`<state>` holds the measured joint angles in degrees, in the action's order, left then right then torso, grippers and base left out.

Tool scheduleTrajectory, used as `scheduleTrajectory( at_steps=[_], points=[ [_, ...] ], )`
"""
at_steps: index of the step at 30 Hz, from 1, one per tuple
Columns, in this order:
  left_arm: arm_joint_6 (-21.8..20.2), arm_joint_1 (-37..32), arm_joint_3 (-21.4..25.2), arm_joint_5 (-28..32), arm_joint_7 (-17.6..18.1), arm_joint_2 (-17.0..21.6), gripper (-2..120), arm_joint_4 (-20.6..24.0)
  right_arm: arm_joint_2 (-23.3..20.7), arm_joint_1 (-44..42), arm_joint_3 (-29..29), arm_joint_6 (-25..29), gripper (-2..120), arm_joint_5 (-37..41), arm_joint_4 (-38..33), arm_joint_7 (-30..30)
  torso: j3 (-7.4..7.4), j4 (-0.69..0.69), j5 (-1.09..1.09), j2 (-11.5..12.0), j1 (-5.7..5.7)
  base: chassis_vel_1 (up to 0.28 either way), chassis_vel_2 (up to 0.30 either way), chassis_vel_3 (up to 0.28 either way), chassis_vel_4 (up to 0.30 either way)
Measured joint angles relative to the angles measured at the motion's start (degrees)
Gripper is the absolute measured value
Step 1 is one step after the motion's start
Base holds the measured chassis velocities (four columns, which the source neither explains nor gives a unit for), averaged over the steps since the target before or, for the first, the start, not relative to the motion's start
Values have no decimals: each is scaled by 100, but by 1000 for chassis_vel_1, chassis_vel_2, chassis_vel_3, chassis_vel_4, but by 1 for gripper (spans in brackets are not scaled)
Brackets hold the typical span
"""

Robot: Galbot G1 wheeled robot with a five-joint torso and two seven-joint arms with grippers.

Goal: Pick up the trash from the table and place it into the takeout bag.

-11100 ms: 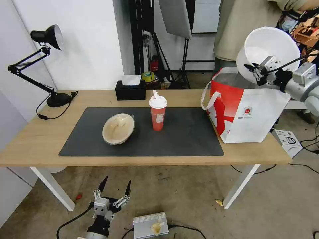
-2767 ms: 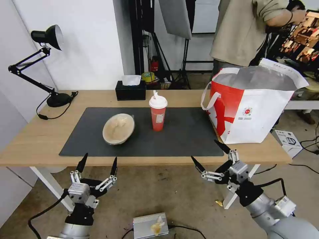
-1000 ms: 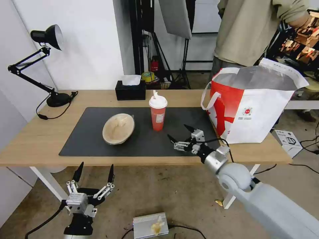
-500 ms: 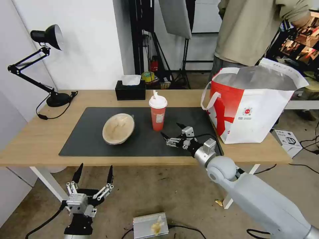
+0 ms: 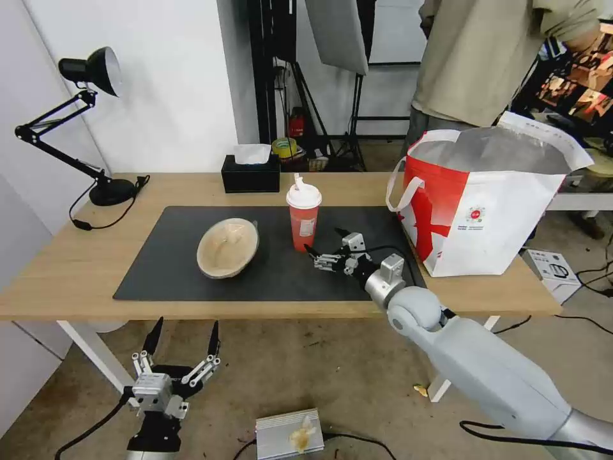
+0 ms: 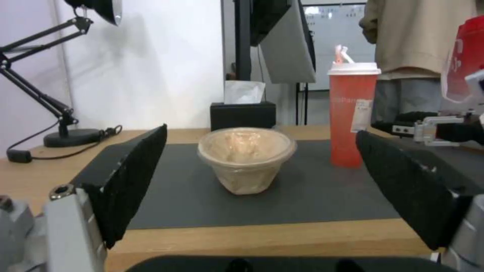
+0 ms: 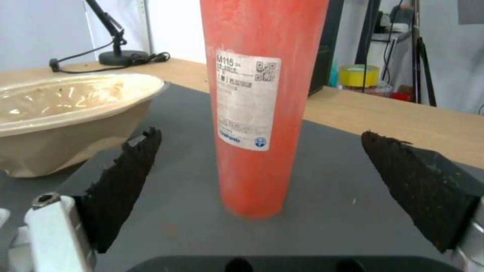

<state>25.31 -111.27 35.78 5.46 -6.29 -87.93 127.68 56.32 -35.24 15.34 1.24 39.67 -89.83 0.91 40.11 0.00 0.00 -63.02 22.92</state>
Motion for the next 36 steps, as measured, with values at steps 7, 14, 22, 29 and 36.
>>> scheduleTrajectory(
  at_steps=[7,14,22,29,36],
  points=[
    [0,-5,-1,11,-1,0,100,-18,202,68,56,7,100,-23,208,3,0,0,0,0,0,0,0,0,0],
    [0,6,0,11,-3,1,100,-51,341,144,91,13,100,-41,343,4,0,0,0,0,0,0,0,0,0],
    [0,23,7,12,-3,7,100,-96,551,261,104,32,100,-130,583,12,0,0,0,0,0,0,0,0,0],
    [2,34,9,16,-3,10,100,-121,685,337,88,54,100,-172,770,31,0,0,0,0,0,0,0,0,0],
    [4,67,24,22,-3,21,100,-179,812,403,81,93,100,-203,947,47,0,0,0,0,0,0,0,0,0]
  ],
)
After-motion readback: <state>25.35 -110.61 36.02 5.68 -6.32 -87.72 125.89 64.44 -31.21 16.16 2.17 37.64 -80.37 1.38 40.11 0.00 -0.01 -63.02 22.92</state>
